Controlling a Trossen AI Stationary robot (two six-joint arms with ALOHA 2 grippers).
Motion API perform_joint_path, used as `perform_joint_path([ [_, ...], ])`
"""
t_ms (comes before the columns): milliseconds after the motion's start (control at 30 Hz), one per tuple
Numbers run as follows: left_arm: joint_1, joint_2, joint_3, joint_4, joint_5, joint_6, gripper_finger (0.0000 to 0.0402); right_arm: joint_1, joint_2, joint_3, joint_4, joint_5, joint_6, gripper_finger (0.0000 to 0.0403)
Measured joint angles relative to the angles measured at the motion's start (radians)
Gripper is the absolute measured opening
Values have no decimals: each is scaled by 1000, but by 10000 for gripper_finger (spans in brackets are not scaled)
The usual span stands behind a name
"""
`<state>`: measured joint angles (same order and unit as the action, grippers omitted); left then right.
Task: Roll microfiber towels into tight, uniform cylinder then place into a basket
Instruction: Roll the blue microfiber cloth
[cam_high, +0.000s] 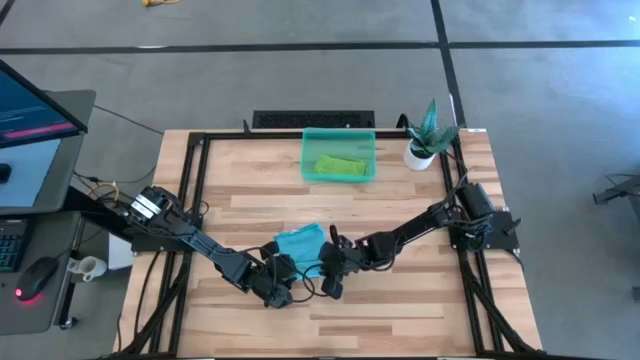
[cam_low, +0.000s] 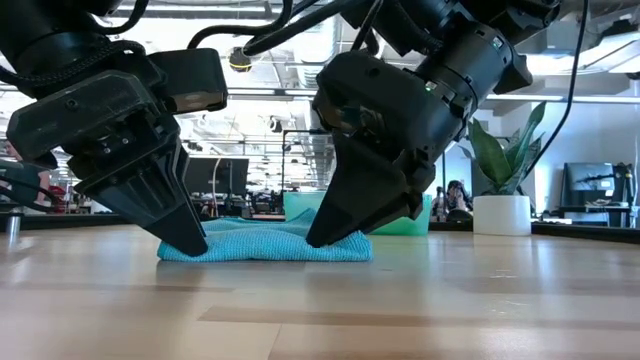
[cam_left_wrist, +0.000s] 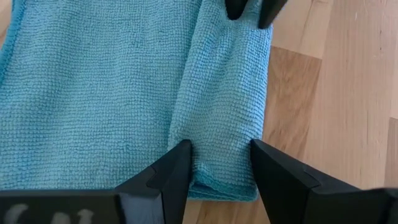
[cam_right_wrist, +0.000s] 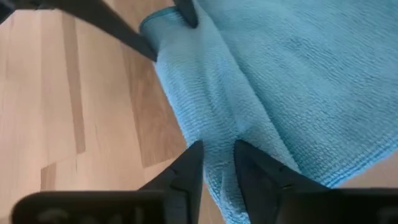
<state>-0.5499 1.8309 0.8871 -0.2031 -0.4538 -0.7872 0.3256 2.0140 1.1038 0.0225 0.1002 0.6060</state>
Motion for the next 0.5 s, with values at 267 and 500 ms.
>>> perform_joint_path([
  [267,0,1,0,0,-2,1,160,-28,-104,-3,-115,-35,-15,158],
  [500,0,2,0,-8,-2,3,160,-8,-256,-2,-291,144,-92,156],
])
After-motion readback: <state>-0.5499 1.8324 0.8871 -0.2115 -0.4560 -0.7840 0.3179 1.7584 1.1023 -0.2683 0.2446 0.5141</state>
